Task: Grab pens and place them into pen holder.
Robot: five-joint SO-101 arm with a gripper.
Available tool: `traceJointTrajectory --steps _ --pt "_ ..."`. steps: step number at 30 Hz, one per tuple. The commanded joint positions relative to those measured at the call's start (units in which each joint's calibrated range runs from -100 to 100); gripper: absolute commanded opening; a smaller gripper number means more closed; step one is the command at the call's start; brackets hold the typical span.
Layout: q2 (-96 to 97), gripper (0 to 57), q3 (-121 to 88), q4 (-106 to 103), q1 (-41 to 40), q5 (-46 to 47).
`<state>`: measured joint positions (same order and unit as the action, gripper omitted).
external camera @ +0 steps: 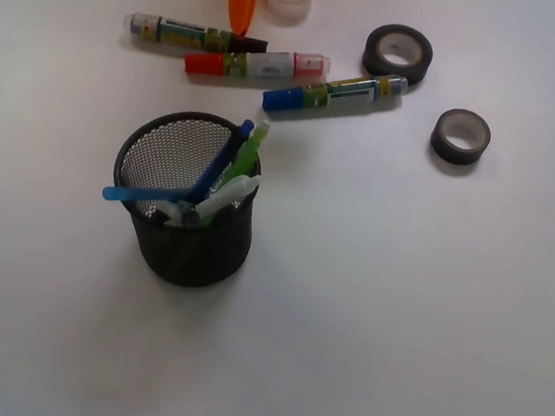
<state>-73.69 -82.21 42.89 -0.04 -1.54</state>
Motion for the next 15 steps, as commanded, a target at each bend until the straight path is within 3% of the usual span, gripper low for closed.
traceJointTrajectory --steps 1,15 --pt "-7.01 1.9 -5.56 5.4 -0.45 0.83" --pt "-25.46 1.5 -12.35 23.25 -0.52 2.3"
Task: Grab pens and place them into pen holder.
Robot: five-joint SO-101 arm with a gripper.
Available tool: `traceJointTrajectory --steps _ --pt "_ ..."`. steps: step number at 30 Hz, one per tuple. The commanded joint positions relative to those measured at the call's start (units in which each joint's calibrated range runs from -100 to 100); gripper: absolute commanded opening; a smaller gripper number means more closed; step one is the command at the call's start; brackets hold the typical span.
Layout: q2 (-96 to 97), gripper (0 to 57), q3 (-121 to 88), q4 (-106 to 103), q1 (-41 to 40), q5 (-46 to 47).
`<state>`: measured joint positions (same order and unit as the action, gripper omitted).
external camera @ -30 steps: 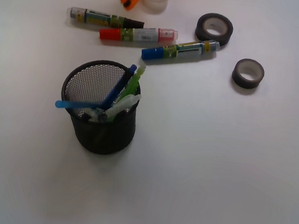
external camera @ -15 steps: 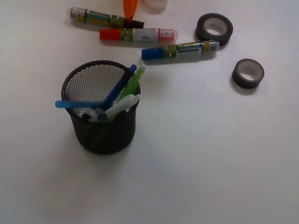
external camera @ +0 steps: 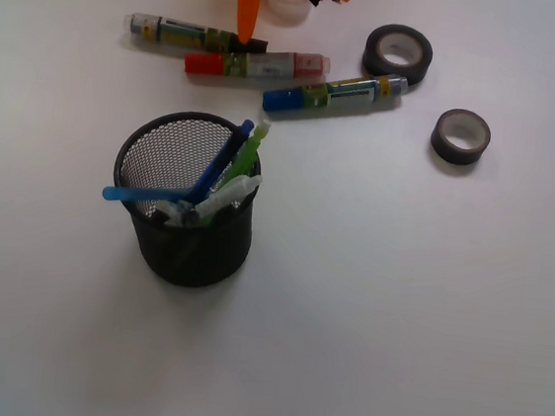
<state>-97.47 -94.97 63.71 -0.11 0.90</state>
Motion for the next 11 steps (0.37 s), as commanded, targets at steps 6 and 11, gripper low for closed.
traceJointTrajectory --steps 6,11 --pt "-1.51 1.4 0.58 2.69 -0.45 -0.1" --pt "-1.51 1.4 0.58 2.69 -0.6 0.0"
